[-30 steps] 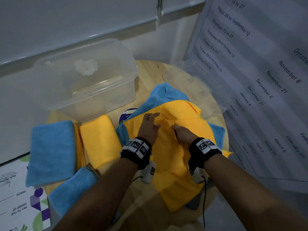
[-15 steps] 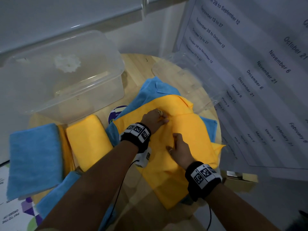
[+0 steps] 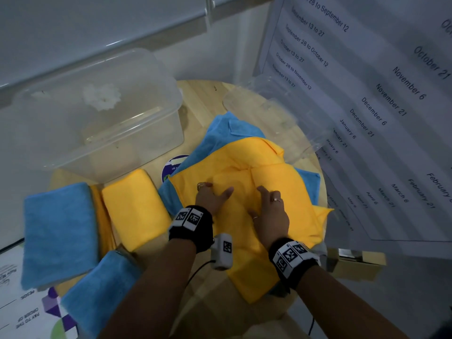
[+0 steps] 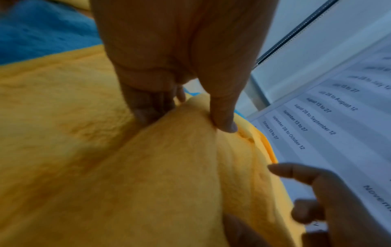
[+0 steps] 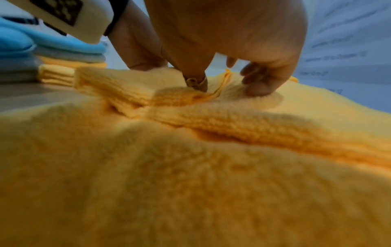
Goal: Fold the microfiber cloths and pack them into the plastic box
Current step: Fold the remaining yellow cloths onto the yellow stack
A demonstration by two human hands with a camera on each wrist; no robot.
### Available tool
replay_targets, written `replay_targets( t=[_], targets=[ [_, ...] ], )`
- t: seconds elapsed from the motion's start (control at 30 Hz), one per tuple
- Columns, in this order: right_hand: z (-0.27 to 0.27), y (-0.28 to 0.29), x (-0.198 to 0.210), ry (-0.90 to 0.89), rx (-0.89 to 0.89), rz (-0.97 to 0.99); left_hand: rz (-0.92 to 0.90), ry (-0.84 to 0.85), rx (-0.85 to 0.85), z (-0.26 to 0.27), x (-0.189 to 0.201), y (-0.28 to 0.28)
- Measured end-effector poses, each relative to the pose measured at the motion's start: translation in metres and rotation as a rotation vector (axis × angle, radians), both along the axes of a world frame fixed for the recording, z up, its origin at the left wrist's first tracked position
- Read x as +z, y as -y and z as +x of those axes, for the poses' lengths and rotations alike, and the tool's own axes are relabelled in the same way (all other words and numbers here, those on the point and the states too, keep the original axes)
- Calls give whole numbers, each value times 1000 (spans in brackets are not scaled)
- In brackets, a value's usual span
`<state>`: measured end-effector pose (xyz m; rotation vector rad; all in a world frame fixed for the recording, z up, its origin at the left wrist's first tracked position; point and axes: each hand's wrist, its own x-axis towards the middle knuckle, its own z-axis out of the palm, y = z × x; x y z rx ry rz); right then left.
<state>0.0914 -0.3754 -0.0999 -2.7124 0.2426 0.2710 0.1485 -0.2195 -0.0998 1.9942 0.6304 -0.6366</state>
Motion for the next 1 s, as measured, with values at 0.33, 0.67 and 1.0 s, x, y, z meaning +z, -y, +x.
replay_targets(
  t=[0.33,0.67,1.0],
  targets=[
    [-7,-17,-17,-9,633,-254,-233,194,124,-31,3,-36],
    [-6,-47,-4,-318,754,11,-235,34,75,-47,24,-66],
    [-18,-21,16,-39,279,610,-313,-13,64,-14,39,-9]
  ],
)
